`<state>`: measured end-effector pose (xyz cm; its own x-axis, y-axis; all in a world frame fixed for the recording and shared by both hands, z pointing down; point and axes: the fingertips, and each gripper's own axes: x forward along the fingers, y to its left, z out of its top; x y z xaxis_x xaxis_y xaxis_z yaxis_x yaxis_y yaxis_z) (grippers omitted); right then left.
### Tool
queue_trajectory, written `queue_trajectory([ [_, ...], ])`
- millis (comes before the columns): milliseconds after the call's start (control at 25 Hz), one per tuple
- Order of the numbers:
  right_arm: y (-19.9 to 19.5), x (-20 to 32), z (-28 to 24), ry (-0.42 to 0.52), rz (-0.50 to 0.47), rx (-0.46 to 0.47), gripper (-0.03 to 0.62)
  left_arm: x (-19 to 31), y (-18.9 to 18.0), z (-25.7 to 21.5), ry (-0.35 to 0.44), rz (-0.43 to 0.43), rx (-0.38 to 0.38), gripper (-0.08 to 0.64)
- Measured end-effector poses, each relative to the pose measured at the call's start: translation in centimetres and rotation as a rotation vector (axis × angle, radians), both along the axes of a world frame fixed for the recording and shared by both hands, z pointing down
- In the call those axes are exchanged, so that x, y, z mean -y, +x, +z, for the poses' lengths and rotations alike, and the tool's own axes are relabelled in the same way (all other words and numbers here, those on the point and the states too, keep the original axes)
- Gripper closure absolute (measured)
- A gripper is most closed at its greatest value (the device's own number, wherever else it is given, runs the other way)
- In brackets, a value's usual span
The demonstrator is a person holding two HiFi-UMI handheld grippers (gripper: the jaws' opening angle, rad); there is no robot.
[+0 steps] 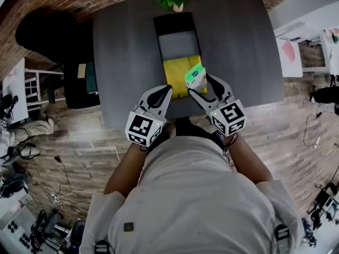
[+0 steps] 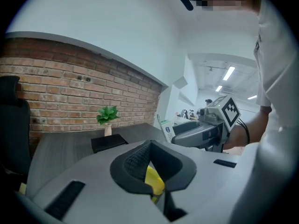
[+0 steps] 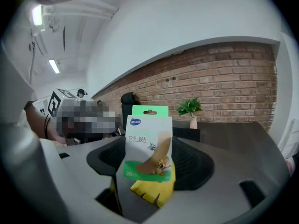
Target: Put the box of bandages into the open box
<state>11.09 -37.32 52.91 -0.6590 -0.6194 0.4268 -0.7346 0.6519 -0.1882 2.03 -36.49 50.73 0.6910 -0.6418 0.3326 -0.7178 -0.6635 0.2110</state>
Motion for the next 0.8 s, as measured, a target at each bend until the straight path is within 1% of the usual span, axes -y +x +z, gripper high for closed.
queue_trajectory([
  [80,0.2,0.5,2.3,-0.032,-0.022,-0.026,0.293,0.5,0.4,1.5,-0.01,0.0,0.028,0.544],
  [160,0.3,1.2,4.3,-0.063,-0.037,-0.046,0.293,1.0,0.5,3.1,-0.033,-0.002,0.038,0.545],
  [400,-0.1,2.5,8.7,-0.115,-0.088,-0.109,0.293,2.0,0.3,9.2,-0.136,-0.005,0.08,0.545],
  [560,-0.3,2.8,11.8,-0.122,-0.152,-0.192,0.293,2.6,0.4,11.5,-0.19,-0.028,0.094,0.545],
  [800,-0.3,2.5,15.5,-0.191,-0.206,-0.264,0.293,2.8,0.8,13.8,-0.235,-0.041,0.117,0.545],
])
